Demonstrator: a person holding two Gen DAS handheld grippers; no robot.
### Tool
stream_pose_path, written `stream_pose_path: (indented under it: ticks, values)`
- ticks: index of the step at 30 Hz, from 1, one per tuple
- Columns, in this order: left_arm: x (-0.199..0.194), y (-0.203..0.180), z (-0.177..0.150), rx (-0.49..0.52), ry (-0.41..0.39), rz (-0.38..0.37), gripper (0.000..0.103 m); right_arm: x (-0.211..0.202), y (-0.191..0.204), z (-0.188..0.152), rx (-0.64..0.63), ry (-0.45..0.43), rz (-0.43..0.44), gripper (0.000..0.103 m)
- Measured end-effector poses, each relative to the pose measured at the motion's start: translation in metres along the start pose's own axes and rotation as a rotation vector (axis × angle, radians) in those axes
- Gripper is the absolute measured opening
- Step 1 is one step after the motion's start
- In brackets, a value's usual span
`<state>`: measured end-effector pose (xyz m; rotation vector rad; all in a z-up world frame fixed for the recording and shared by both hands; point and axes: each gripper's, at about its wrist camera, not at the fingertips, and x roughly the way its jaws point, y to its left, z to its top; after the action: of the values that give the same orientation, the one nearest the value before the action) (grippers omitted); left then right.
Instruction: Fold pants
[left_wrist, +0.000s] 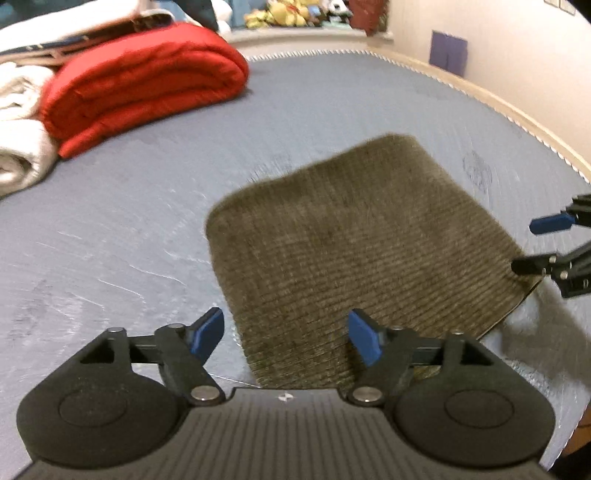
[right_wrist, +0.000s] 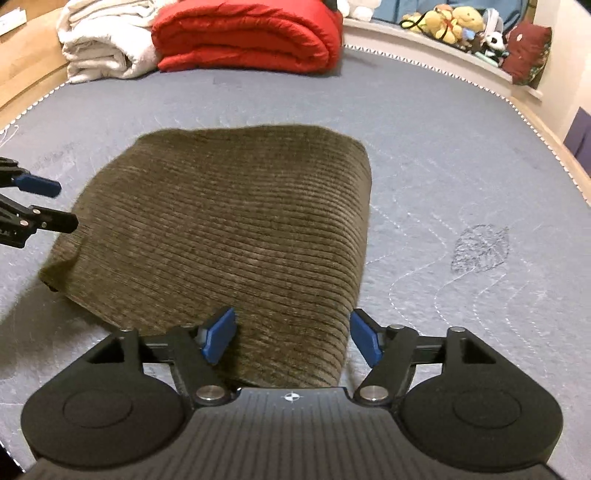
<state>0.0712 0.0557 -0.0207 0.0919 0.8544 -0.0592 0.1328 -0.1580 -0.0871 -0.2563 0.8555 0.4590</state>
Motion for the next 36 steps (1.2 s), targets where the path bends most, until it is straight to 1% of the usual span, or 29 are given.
stream_pose_path:
  ticks: [2,5,7,9,10,11,12,13,14,15,18,19,21,22,23,24,25,26,27,28,29,31,33,36]
  values:
    - [-0.021,-0.002,0.000,-0.024,-0.041,0.025,0.084,-0.011,0.007,0.001,-0.007,-0.014,-0.011,0.073]
    - [-0.058,-0.004,0.001,-0.095,-0.132,0.086,0.084,-0.028,0.019,0.001,-0.004,-0.036,-0.018,0.073]
    - [-0.083,-0.004,0.003,-0.142,-0.182,0.097,0.084,-0.044,0.028,0.004,0.011,-0.064,-0.020,0.074]
    - [-0.104,-0.005,0.005,-0.186,-0.215,0.122,0.085,-0.061,0.038,0.010,0.029,-0.095,-0.031,0.082]
    - [-0.113,-0.006,0.005,-0.203,-0.228,0.130,0.087,-0.071,0.042,0.014,0.038,-0.111,-0.046,0.084]
    - [-0.121,-0.007,0.004,-0.216,-0.234,0.126,0.091,-0.082,0.046,0.018,0.056,-0.135,-0.063,0.085]
    - [-0.126,-0.008,0.002,-0.239,-0.231,0.106,0.099,-0.095,0.049,0.020,0.082,-0.164,-0.066,0.088]
    - [-0.130,-0.009,-0.001,-0.265,-0.223,0.081,0.103,-0.107,0.051,0.021,0.108,-0.193,-0.057,0.090]
    - [-0.133,-0.011,-0.006,-0.291,-0.220,0.060,0.103,-0.115,0.051,0.020,0.128,-0.214,-0.051,0.093]
    - [-0.133,-0.016,-0.011,-0.301,-0.219,0.055,0.103,-0.125,0.051,0.018,0.152,-0.242,-0.054,0.095]
    - [-0.125,-0.036,-0.034,-0.274,-0.245,0.086,0.103,-0.138,0.050,0.003,0.196,-0.307,-0.086,0.098]
    - [-0.115,-0.044,-0.042,-0.259,-0.230,0.111,0.103,-0.137,0.049,-0.003,0.208,-0.323,-0.109,0.098]
    - [-0.093,-0.055,-0.050,-0.261,-0.104,0.144,0.103,-0.127,0.046,-0.018,0.243,-0.344,-0.153,0.099]
    - [-0.085,-0.056,-0.053,-0.282,-0.066,0.122,0.103,-0.118,0.043,-0.026,0.264,-0.343,-0.164,0.099]
    - [-0.079,-0.058,-0.055,-0.293,-0.055,0.094,0.103,-0.103,0.040,-0.033,0.287,-0.301,-0.172,0.099]
    - [-0.074,-0.059,-0.056,-0.285,-0.051,0.101,0.103,-0.091,0.038,-0.036,0.304,-0.236,-0.179,0.097]
    - [-0.069,-0.062,-0.055,-0.267,-0.041,0.133,0.103,-0.083,0.036,-0.037,0.320,-0.194,-0.179,0.096]
    - [-0.064,-0.063,-0.055,-0.260,-0.029,0.155,0.103,-0.078,0.034,-0.036,0.328,-0.188,-0.159,0.096]
    - [-0.061,-0.062,-0.053,-0.271,-0.012,0.156,0.103,-0.076,0.034,-0.035,0.314,-0.196,-0.139,0.097]
    - [-0.059,-0.060,-0.052,-0.292,-0.005,0.143,0.103,-0.073,0.035,-0.033,0.282,-0.199,-0.138,0.097]
    - [-0.058,-0.057,-0.051,-0.314,-0.004,0.132,0.103,-0.070,0.037,-0.033,0.262,-0.198,-0.151,0.098]
    - [-0.059,-0.055,-0.048,-0.332,-0.008,0.126,0.103,-0.063,0.037,-0.033,0.255,-0.169,-0.179,0.099]
    - [-0.061,-0.055,-0.049,-0.340,-0.020,0.116,0.103,-0.057,0.035,-0.031,0.285,-0.133,-0.154,0.099]
    - [-0.057,-0.057,-0.048,-0.330,-0.024,0.109,0.103,-0.053,0.042,-0.030,0.273,-0.127,-0.133,0.100]
